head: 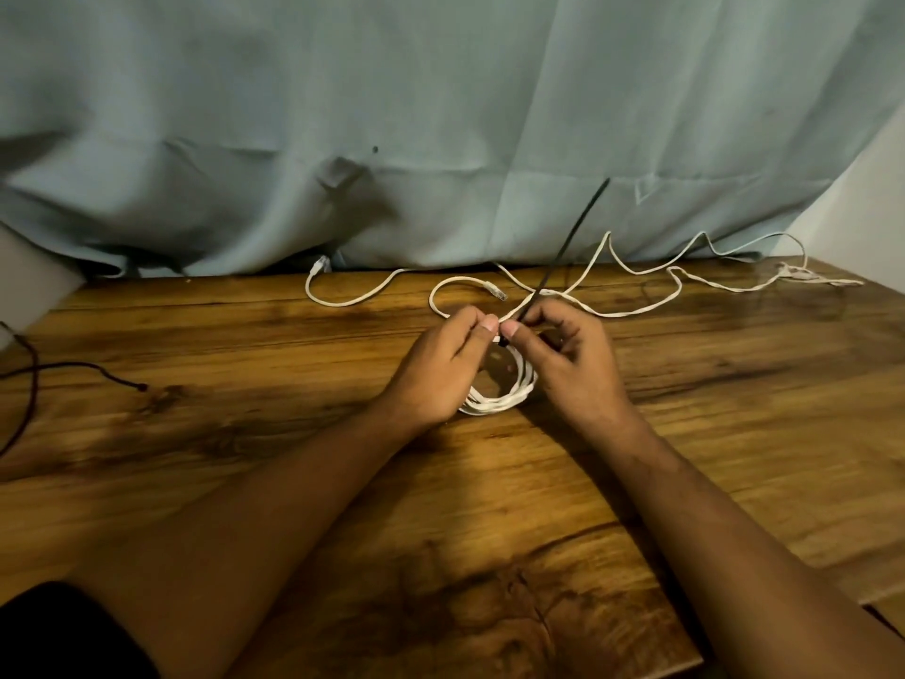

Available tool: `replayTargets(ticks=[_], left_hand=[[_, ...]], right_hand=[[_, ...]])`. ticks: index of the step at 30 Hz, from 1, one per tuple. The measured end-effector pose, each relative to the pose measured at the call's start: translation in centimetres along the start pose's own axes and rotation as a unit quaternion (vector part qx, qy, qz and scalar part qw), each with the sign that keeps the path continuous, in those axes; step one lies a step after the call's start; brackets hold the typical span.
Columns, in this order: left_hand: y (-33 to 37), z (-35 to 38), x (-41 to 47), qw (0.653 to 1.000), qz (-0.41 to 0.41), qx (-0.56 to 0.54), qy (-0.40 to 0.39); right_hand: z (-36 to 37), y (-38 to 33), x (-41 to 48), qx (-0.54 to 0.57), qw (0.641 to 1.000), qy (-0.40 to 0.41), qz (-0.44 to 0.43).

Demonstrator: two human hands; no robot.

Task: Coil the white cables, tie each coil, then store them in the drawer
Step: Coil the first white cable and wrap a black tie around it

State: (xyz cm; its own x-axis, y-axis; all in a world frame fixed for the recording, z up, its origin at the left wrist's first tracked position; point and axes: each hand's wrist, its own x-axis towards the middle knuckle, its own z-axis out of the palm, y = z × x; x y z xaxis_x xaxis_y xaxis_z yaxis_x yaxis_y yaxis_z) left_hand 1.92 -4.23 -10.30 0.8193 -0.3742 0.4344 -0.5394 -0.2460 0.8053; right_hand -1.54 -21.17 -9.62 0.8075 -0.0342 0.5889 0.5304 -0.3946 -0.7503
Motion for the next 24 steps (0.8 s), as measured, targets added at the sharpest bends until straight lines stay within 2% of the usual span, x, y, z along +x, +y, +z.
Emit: replayTargets(ticks=[6,13,16,21,24], left_hand=[[0.42,-0.08,-0.52,0.985,0.063,0.159,-0.029],[0.45,0.14,-0.72,0.975,0.080,0.208,-0.023],[0.44,0.09,-0.79,0.977,0.072,0.199,-0.019],[0.49,-0.09,-0.76,0.980,0.070,0.185,-0.018],[0.47,-0.18,-0.73,0.982,0.068,0.174,-0.015]], right_hand=[[-0.01,-0.24,-0.22,0.165,0.976,0.010,0.141],[-0.29,-0.45,-0.23,0.230,0.959,-0.006,0.166],[-0.31,-0.46,-0.11,0.261,0.948,0.020,0.183],[-0.37,-0.49,-0.06,0.190,0.972,0.004,0.139],[-0.37,-0.46,-0.13,0.173,0.974,-0.011,0.144]])
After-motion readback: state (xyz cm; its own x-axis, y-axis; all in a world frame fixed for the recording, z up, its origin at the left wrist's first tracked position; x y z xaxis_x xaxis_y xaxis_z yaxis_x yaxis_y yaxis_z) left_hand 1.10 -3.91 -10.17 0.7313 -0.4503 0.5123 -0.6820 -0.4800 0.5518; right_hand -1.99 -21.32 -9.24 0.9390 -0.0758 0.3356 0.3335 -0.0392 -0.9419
